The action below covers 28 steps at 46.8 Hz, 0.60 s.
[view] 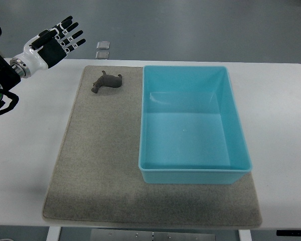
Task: Place brown hippo in blue box with left hand
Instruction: 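Move the left hand forward above the mat toward the brown hippo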
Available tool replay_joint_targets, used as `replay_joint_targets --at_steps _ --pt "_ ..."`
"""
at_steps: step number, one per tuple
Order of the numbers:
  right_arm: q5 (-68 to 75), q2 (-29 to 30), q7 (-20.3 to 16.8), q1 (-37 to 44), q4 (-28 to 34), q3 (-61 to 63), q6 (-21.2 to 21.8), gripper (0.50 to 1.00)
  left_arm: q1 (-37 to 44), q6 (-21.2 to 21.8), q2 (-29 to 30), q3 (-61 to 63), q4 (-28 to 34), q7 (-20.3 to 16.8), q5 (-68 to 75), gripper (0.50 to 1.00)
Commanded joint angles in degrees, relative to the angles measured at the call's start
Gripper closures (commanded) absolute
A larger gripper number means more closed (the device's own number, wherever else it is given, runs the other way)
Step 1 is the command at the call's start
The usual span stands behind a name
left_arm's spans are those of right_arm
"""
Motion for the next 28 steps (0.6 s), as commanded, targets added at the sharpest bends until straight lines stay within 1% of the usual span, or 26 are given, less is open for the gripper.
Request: replay_joint_targets --at_steps 1,15,23,28 --pt "0.0 0.0 0.0 0.0 0.0 0.0 0.0 0.564 0.0 -0.2 0.0 0.0 -0.1 -0.2 0.0 0.501" --pt "0.0 0.0 0.0 0.0 0.0 0.0 0.0 0.562 -1.0 0.0 0.4 -0.5 0.3 -0.4 0.0 0.501" --pt "0.0 0.0 0.0 0.0 0.0 0.0 0.0 0.564 -1.9 0.2 0.5 0.1 0.4 -1.5 0.2 0.501" --pt "-0.1 0.0 0.0 0.0 0.1 0.0 0.0 0.564 -2.3 -0.1 0.5 0.2 0.5 -2.5 3.3 0.501"
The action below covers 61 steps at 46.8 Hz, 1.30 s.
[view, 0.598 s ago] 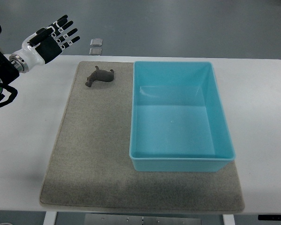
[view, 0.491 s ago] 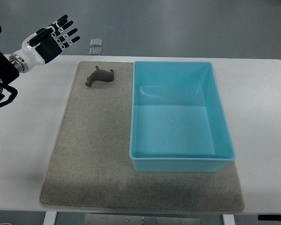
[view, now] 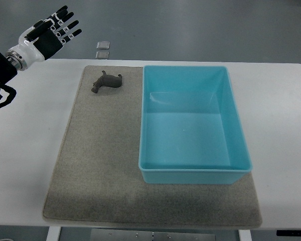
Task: Place brown hippo in blue box with left hand
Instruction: 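Move the left hand forward above the mat toward the brown hippo, then lower the left hand down onto the brown hippo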
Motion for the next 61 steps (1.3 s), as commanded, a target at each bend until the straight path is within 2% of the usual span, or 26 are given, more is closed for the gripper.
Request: replay_joint_targets --at_steps 1,13,30,39,50,61 --pt "0.0 0.0 0.0 0.0 0.0 0.0 0.0 0.564 -0.1 -0.3 0.0 0.0 -0.1 -1.0 3.8 0.501" --pt "-0.1 0.0 0.0 0.0 0.0 0.0 0.0 0.564 -2.5 -0.1 -0.1 0.0 -0.1 -8.4 30.4 0.504" --pt "0.0 0.0 0.0 0.0 0.0 0.0 0.0 0.564 -6.4 0.8 0.8 0.2 0.2 -8.8 63.2 0.504" --pt "0.0 0.0 0.0 0.0 0.0 0.0 0.0 0.564 -10.0 3.4 0.8 6.1 0.3 -8.8 71.9 0.504" --pt "-0.1 0.0 0.0 0.0 0.1 0.0 0.0 0.564 -17.4 13.6 -0.2 25.6 0.2 -8.8 77.1 0.504" --pt "0.0 0.0 0.0 0.0 0.0 0.0 0.0 0.564 -22.3 14.2 -4.4 38.1 2.6 -8.8 77.5 0.504"
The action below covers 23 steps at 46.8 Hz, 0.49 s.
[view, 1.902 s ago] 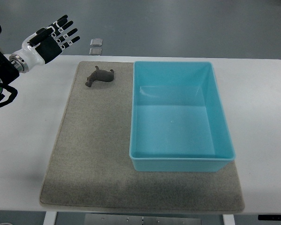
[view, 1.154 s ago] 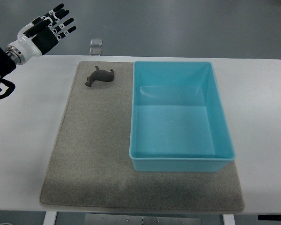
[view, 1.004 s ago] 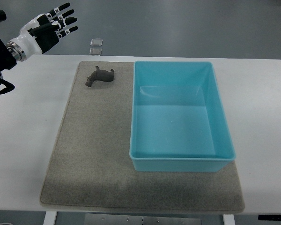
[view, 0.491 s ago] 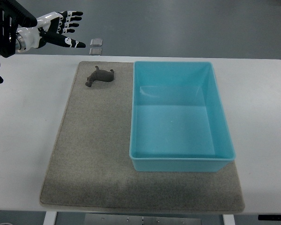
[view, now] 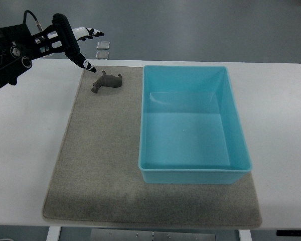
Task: Place brown hippo in blue box with left hand
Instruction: 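Lower the left hand down onto the brown hippo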
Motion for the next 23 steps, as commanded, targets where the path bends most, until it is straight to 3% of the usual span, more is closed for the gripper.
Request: replay_joint_targets --at_steps 1,10,23 --pt "-0.1 0.0 0.0 0.0 0.1 0.0 0.0 0.564 -1.3 -0.1 -2.2 4.3 1.7 0.1 0.1 0.504" --pt "-0.1 0.0 0.0 0.0 0.1 0.0 0.0 0.564 -2.0 -0.5 -7.4 9.2 6.9 0.1 0.4 0.504" --pt "-0.1 0.0 0.0 0.0 0.0 0.0 0.0 0.564 -1.7 -0.6 -10.3 11.7 9.7 0.3 0.4 0.504"
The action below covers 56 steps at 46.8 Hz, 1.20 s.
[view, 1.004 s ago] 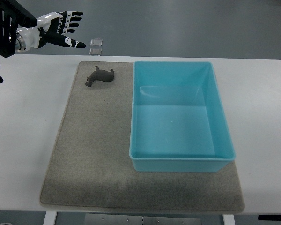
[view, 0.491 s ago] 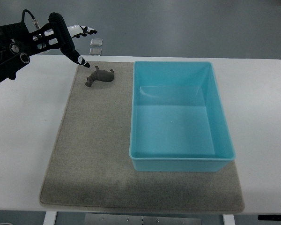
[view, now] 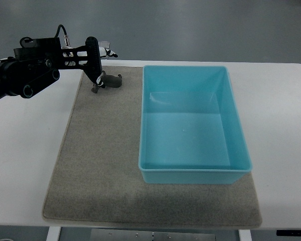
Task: Place brown hippo in blue box with left hand
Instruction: 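Lower the left hand down onto the brown hippo, then close the left hand fingers around the brown hippo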
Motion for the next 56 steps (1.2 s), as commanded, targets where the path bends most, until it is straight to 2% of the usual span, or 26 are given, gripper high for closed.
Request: replay_joint_targets --at_steps 1,14,19,22,24,27,29,33,35,39,45,53,56 --pt "0.0 0.0 0.0 0.1 0.0 0.0 0.0 0.564 0.3 0.0 -0.5 0.6 0.5 0.1 0.0 0.504" --pt "0.0 0.0 0.0 0.0 0.1 0.0 0.0 0.564 0.6 0.0 -0.9 1.1 0.6 0.1 0.0 0.519" --pt "0.0 0.0 0.0 0.1 0.0 0.0 0.0 0.564 0.6 0.0 -1.0 1.1 0.6 0.1 0.1 0.589" --pt "0.0 0.0 0.0 0.0 0.0 0.0 0.0 0.564 0.6 0.0 -1.3 1.1 0.5 0.1 0.1 0.606" --pt "0.0 0.0 0.0 0.0 0.1 0.0 0.0 0.564 0.6 0.0 -1.4 1.2 0.6 0.1 0.1 0.643" --pt "0.0 0.0 0.0 0.0 0.0 0.0 0.0 0.564 0.6 0.0 -1.6 1.6 0.6 0.1 0.1 0.647" --pt "0.0 0.0 0.0 0.0 0.1 0.0 0.0 0.564 0.6 0.0 -1.6 1.9 0.6 0.1 0.1 0.679" --pt "0.0 0.0 0.0 0.0 0.0 0.0 0.0 0.564 0.6 0.0 -1.7 1.9 0.6 0.1 0.1 0.688" --pt "0.0 0.0 0.0 0.0 0.0 0.0 0.0 0.564 0.6 0.0 -1.8 1.9 0.6 0.1 0.1 0.72" --pt "0.0 0.0 0.0 0.0 0.0 0.0 0.0 0.564 0.6 0.0 -2.0 2.0 0.6 0.1 0.4 0.731" --pt "0.0 0.0 0.0 0.0 0.0 0.0 0.0 0.564 0.6 0.0 -2.0 1.9 0.6 0.1 1.2 0.791" --pt "0.0 0.0 0.0 0.0 0.0 0.0 0.0 0.564 0.6 0.0 -2.0 1.9 0.6 0.1 1.3 0.802" --pt "0.0 0.0 0.0 0.0 0.1 0.0 0.0 0.564 0.6 0.0 -2.0 1.9 0.5 0.1 1.3 0.829"
